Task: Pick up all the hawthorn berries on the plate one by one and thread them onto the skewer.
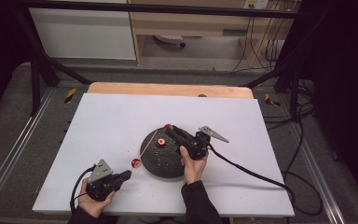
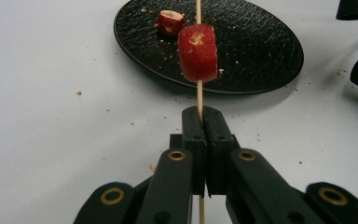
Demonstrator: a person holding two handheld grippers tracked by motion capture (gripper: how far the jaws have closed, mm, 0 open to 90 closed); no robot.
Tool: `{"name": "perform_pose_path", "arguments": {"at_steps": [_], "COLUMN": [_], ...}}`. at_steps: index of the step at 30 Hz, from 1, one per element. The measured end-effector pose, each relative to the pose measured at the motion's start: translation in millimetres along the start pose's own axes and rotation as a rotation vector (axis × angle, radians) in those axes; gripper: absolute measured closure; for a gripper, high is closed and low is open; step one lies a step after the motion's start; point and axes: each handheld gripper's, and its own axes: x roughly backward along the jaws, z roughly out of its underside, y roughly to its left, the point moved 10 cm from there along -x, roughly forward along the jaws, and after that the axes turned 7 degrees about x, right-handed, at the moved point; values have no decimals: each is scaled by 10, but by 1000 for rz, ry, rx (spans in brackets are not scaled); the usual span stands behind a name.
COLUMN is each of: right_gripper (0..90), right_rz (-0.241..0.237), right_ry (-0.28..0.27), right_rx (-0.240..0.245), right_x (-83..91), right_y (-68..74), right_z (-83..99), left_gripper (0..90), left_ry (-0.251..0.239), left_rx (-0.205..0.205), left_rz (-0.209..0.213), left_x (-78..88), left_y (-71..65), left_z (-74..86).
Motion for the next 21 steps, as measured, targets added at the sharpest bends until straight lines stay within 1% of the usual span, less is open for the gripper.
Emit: {"name": "perform_pose_path", "arguments": {"at_steps": [2, 3, 14, 18, 21], "right_gripper": [614, 614, 614, 615, 614], "right_rz": [3, 4, 9, 3, -3], "right_ry": [-8, -10, -47, -49, -52], "right_rx": [-11, -27, -85, -80, -92], "right_x": [-11, -15, -61, -100, -117], "right_y": [-6, -3, -34, 5, 25], "right_z": [-1, 0, -45, -38, -35], "left_gripper": [885, 884, 884, 885, 885], "left_ry": [3, 5, 7, 1, -4], "left_rx": [-3, -6, -10, -5, 1], "left_rz": [2, 4, 18, 21, 23], "left_x": [-11, -15, -54, -71, -72], "left_y": [-18, -28, -99, -130, -140], "left_z": [5, 7, 1, -11, -16]}}
